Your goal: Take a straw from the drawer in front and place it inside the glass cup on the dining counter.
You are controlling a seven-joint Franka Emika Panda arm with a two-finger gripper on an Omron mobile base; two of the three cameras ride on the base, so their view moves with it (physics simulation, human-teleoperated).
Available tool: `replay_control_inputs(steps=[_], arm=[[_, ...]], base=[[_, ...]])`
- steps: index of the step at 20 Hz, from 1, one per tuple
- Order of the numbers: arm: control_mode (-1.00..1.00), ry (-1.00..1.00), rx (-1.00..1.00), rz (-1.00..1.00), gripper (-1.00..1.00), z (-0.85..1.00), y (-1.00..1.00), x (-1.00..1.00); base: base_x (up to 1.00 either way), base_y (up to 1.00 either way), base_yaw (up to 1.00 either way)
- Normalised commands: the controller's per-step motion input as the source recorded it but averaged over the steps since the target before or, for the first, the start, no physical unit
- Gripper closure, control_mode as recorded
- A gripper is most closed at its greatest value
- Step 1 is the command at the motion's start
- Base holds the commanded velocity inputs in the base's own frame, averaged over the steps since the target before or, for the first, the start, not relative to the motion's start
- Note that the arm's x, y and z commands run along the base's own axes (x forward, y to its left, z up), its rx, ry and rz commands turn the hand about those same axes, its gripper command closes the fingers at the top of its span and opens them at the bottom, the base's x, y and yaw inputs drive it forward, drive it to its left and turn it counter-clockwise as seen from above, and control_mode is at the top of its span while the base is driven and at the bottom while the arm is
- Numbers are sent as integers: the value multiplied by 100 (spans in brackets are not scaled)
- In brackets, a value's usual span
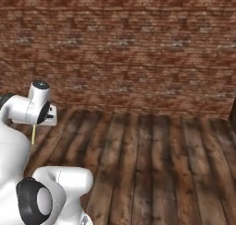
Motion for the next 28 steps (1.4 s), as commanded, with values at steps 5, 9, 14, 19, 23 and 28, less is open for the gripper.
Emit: replay_control_inputs(steps=[5,9,14,19,23,28], arm=[[100,0,0,0,100,0,0,0],[100,0,0,0,100,0,0,0],[100,0,0,0,100,0,0,0],[100,0,0,0,100,0,0,0],[100,0,0,0,100,0,0,0],[100,0,0,0,100,0,0,0]], base=[[100,0,21],[98,-3,63],[88,0,74],[85,-9,71],[84,-28,65],[77,-47,51]])
